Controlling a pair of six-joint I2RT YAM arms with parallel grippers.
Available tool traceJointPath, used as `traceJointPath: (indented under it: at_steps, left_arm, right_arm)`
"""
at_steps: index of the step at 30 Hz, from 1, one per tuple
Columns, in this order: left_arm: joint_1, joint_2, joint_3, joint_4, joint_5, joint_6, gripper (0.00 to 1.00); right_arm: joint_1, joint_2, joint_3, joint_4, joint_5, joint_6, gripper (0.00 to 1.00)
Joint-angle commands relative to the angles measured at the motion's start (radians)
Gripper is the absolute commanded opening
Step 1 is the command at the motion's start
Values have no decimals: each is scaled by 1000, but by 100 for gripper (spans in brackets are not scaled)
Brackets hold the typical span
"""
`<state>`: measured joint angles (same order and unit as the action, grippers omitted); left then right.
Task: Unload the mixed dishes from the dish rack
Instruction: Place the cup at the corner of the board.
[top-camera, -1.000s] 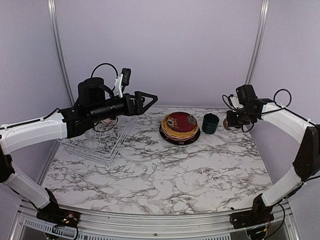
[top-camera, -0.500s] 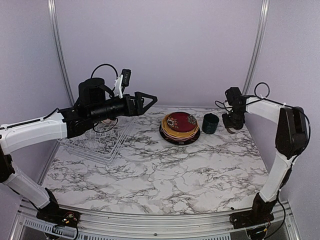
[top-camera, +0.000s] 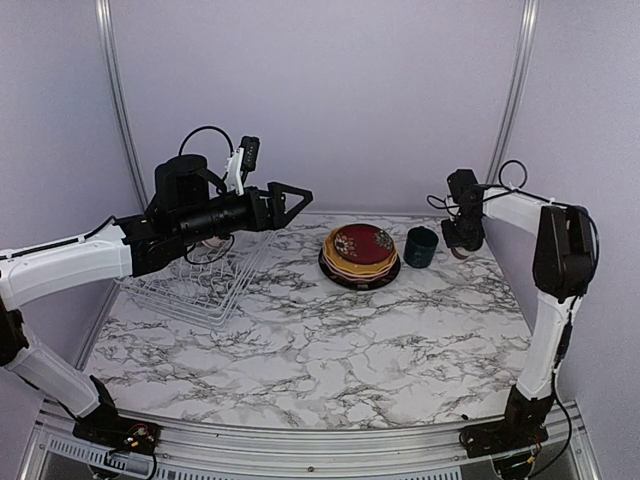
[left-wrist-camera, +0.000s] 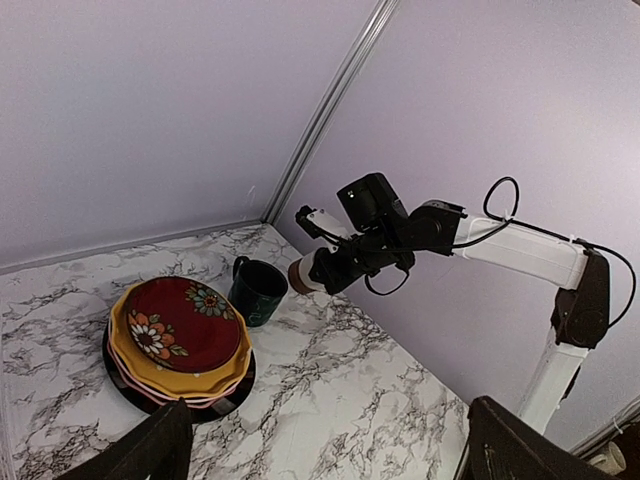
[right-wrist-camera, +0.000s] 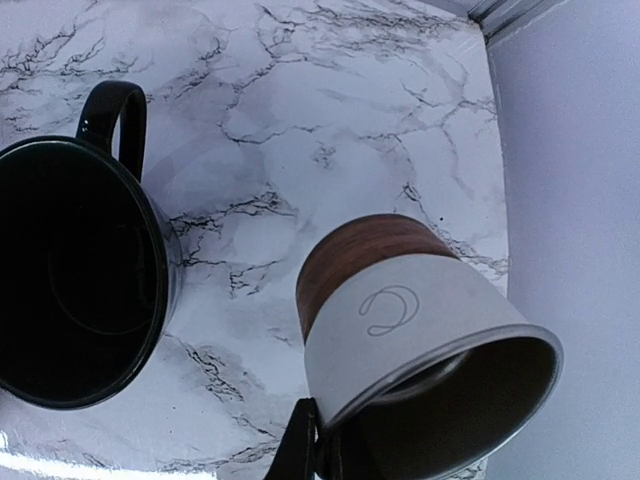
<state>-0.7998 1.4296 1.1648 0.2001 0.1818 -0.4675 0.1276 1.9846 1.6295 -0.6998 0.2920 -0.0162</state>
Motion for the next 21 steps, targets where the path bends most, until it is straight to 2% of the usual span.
traceJointPath:
  at_steps: [1, 10, 21]
  left_arm:
    - [0, -32, -11, -24, -16, 19, 99]
    - [1, -35, -13, -36, -31, 31, 99]
    - [68, -54, -6, -128, -126, 32, 99]
  right_arm:
    - [-4, 53, 70, -18, -9, -13, 3]
    - [-3, 104, 103, -25, -24, -14, 8]
    - [-4, 66, 98, -19, -55, -5, 36]
